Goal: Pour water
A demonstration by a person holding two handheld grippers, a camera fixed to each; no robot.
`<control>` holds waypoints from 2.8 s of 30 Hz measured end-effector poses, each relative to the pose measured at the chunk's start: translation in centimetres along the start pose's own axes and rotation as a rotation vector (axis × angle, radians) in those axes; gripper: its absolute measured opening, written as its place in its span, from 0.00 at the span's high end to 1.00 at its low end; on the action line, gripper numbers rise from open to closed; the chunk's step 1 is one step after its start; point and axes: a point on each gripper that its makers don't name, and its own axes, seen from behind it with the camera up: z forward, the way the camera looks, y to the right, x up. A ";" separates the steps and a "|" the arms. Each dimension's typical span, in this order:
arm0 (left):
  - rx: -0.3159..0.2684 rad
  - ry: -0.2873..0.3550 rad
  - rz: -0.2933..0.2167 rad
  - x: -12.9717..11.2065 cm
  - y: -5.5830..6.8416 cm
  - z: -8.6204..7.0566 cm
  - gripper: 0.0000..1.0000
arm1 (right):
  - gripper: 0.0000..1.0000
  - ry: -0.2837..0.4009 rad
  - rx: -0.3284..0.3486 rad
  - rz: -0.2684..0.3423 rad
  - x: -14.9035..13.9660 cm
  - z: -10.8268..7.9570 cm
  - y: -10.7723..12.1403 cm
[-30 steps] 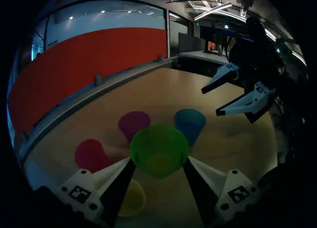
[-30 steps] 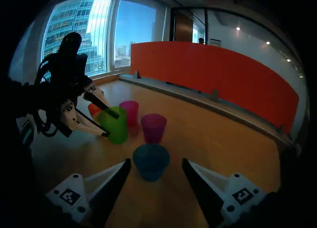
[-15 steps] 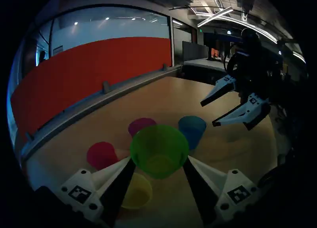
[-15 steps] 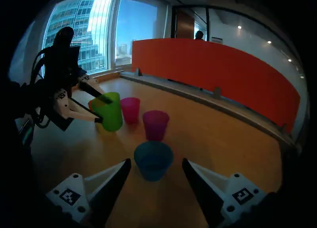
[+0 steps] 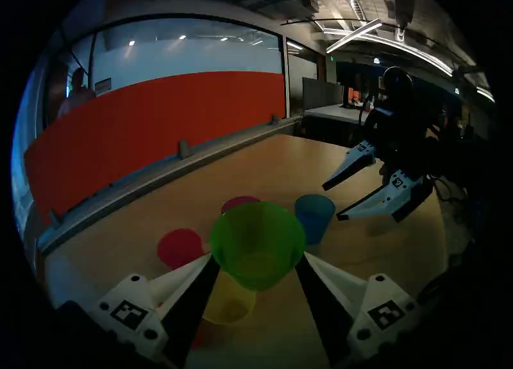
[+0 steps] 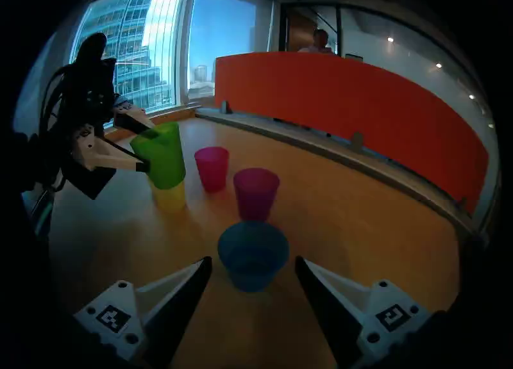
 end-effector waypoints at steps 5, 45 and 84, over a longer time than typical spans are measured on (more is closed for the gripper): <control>0.014 0.012 -0.011 0.0 -0.5 -1.0 0.18 | 0.00 -0.014 0.001 0.002 -0.4 0.8 0.0; 0.070 0.030 -0.034 -1.1 -2.3 -5.5 0.18 | 0.10 0.012 -0.008 0.020 0.0 4.3 0.0; 0.076 0.183 -0.081 1.7 -2.4 -8.3 0.18 | 0.10 0.273 0.014 -0.017 10.5 -3.3 -4.5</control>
